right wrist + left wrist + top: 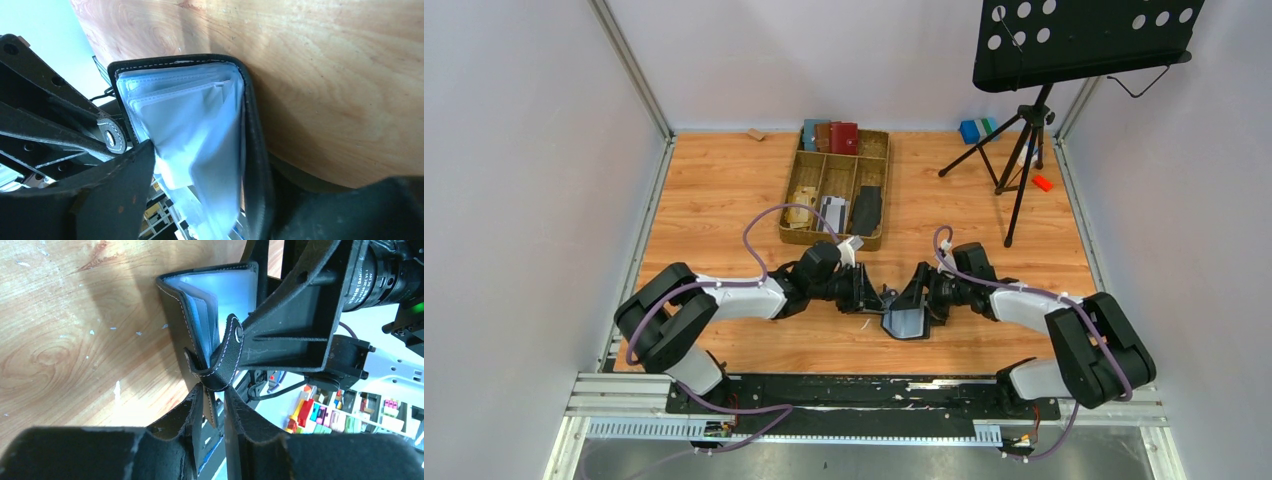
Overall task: Take the credit cards out of the card holder
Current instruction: Remove the credit card from the card holder.
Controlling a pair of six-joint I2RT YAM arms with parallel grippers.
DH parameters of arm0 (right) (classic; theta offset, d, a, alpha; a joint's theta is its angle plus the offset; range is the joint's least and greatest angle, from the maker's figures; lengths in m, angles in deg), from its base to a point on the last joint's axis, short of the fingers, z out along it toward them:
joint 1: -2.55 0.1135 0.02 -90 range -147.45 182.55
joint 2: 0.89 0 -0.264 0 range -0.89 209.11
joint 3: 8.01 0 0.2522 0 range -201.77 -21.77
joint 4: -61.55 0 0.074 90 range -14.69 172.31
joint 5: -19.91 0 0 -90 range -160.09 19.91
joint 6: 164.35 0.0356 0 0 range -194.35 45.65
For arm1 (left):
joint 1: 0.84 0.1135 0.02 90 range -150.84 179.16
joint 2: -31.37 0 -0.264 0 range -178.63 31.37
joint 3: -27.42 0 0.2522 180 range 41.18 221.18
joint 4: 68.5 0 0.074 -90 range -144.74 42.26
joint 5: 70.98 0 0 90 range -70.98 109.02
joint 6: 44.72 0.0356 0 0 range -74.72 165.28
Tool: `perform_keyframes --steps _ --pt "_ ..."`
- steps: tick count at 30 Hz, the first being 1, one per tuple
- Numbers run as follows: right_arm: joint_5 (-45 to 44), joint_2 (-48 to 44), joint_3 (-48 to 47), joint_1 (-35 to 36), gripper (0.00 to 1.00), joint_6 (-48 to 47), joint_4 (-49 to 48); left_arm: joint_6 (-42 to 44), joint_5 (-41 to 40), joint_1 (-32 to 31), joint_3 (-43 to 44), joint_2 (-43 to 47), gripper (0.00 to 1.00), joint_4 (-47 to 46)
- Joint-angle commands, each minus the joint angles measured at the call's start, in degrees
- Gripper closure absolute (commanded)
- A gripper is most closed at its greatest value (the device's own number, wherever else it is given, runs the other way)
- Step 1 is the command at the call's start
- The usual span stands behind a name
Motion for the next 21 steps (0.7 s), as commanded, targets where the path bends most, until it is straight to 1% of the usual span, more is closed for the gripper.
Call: perform_keyframes --steps 1,3,5,11,17,19,21 --pt "2.5 -0.7 2.4 0.0 0.26 2.6 -7.8 1.8 2.0 -0.5 2.6 -1.3 0.72 -1.7" --pt "2.3 -2.3 3.1 0.0 0.21 2.9 -8.5 1.9 2.1 -0.5 2.8 -1.6 0.72 -1.6" --pt "2.2 -3.4 3.6 0.0 0.19 2.9 -8.8 2.1 2.3 -0.5 2.8 -1.9 0.73 -1.4" --pt "1.0 -2.5 3.8 0.1 0.22 2.5 -7.2 2.0 3.6 -0.5 3.2 -2.7 0.77 -2.3" --pt "-0.7 -1.6 3.3 1.1 0.22 2.6 -6.1 1.6 5.3 -0.5 4.6 -3.7 0.78 -3.3" --pt "-1.3 -1.7 3.4 1.5 0.26 2.7 -5.8 1.9 5.6 -0.6 5.4 -3.5 0.78 -2.7" --pt "-2.1 -2.0 3.6 1.5 0.34 2.6 -5.0 2.1 5.8 -0.6 5.6 -3.4 0.80 -2.3"
